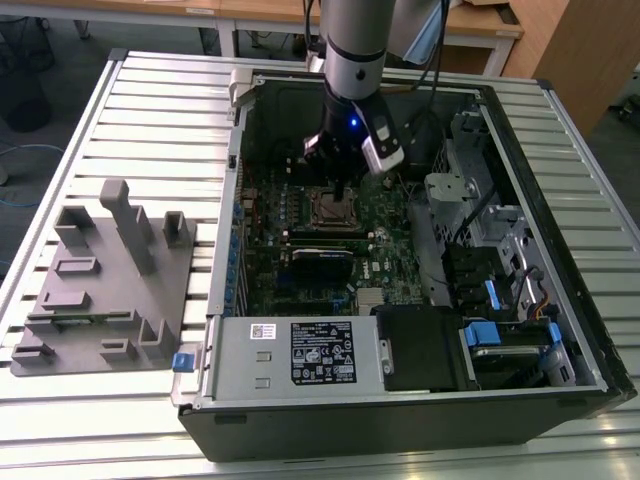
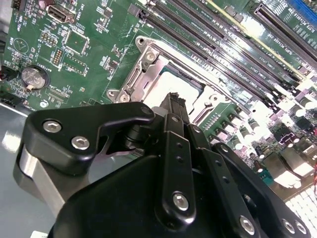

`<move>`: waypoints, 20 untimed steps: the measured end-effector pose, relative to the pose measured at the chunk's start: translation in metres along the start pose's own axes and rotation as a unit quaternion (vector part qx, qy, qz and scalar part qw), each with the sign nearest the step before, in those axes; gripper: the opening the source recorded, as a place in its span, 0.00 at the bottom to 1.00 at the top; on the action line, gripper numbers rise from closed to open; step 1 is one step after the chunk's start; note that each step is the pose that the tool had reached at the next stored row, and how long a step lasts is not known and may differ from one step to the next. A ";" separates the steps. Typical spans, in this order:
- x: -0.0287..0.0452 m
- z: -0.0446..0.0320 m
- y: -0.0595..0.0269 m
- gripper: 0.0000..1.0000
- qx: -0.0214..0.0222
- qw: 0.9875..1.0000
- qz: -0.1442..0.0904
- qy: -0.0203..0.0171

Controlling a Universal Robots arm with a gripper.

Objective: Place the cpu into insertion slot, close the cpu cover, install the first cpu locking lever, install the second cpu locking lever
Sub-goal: 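Install the second cpu locking lever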

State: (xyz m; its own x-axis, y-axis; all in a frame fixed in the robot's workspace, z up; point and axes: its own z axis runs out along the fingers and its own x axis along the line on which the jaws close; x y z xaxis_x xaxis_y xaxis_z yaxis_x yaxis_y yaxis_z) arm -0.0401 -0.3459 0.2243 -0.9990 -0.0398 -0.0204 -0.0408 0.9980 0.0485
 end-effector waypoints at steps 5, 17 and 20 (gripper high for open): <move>0.0000 -0.0032 0.0002 0.10 0.000 1.000 0.000 0.000; -0.0001 -0.0094 0.0004 0.10 0.000 1.000 0.000 0.000; -0.0002 -0.0105 0.0005 0.10 0.000 1.000 0.000 0.000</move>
State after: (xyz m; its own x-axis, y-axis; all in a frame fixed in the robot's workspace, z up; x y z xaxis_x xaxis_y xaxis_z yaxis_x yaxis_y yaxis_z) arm -0.0401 -0.3459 0.2348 -0.9990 -0.0397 -0.0205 -0.0407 0.9980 0.0485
